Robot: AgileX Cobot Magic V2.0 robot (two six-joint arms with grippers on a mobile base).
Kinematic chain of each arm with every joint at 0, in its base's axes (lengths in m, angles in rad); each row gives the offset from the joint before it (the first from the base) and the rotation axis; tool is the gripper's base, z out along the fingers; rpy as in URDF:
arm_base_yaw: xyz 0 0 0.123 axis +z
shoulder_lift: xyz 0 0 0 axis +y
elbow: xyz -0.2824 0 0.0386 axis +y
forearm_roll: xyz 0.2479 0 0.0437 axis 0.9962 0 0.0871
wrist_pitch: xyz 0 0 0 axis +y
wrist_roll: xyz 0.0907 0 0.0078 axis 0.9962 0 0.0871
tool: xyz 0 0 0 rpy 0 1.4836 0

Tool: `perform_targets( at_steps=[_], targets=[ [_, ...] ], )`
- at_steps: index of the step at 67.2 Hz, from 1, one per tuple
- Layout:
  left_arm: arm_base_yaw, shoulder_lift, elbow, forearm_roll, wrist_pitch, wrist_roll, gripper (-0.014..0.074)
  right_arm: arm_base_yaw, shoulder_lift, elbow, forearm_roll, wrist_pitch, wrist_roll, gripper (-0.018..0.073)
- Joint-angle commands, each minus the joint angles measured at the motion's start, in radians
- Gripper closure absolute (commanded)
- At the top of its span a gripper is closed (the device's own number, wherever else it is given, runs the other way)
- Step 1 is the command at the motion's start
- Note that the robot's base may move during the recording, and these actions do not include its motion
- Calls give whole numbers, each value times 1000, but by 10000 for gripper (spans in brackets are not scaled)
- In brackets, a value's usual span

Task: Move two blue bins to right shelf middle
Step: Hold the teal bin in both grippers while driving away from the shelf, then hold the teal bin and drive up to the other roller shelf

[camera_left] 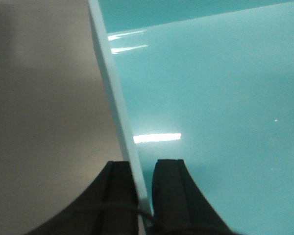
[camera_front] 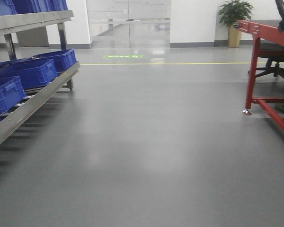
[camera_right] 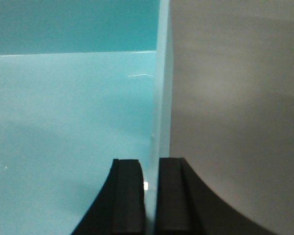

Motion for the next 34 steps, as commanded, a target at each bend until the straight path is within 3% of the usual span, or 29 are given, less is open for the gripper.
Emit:
perform_targets(
  at_steps=[1,34],
  targets=[
    [-15,-18,-14,-73,-31,16,707,7,-4,-9,44,-84,-8,712],
    [-15,-6,-14,-73,-40,16,707,7,-4,-9,44,-120,-8,712]
  ],
)
